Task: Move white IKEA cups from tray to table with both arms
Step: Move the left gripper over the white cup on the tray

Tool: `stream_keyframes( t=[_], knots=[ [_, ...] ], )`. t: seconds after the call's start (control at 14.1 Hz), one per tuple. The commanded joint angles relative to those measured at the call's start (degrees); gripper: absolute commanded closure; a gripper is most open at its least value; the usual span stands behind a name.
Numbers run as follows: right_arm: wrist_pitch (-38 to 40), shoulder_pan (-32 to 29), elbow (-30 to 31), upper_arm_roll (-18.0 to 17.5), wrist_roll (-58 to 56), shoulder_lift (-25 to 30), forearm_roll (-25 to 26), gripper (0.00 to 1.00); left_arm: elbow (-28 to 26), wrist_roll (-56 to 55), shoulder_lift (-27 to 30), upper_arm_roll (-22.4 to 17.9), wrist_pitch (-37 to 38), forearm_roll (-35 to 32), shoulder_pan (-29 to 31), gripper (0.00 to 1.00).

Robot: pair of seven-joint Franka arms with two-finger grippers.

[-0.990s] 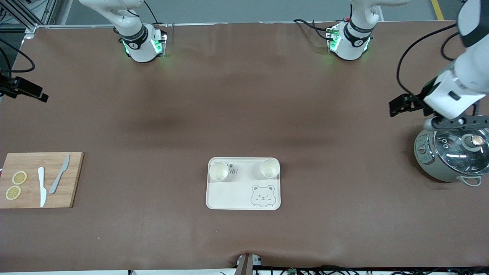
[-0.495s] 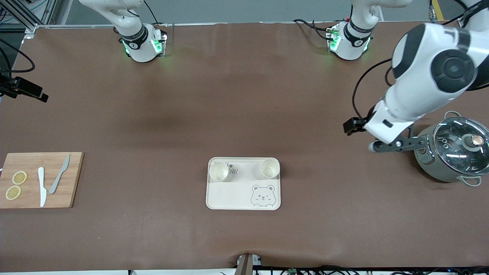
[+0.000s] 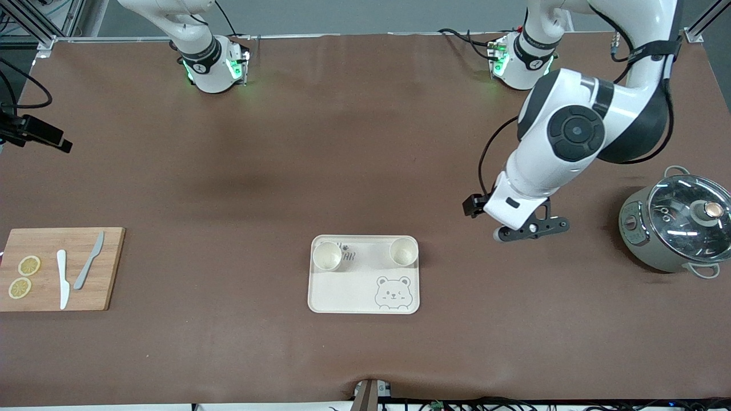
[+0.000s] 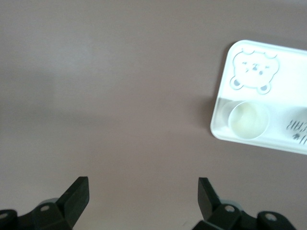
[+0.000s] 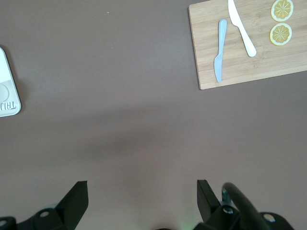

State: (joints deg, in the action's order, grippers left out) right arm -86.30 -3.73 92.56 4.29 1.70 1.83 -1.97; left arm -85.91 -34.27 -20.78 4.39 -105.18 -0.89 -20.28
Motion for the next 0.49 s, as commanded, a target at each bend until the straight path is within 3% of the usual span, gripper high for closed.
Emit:
stream_keyframes(
  t=[0.0, 0.21, 0.42],
  knots=[
    [0.16, -1.1, 0.25, -0.77, 0.58, 0.46, 0.12, 0.0, 2.58, -3.16, -3.2, -0.18, -2.56, 1.07, -1.43, 0.0],
    [0.25, -1.27, -1.06, -0.77, 0.58, -0.51, 0.12, 0.0, 6.8, -7.99, -7.77, -0.26, -3.1, 1.07, -3.54, 0.0],
    [0.16, -1.62, -1.24, -0.68, 0.41, -0.86, 0.21, 0.0, 6.98, -10.99, -10.15, -0.26, -6.08, 1.07, -4.42, 0.0]
  ],
)
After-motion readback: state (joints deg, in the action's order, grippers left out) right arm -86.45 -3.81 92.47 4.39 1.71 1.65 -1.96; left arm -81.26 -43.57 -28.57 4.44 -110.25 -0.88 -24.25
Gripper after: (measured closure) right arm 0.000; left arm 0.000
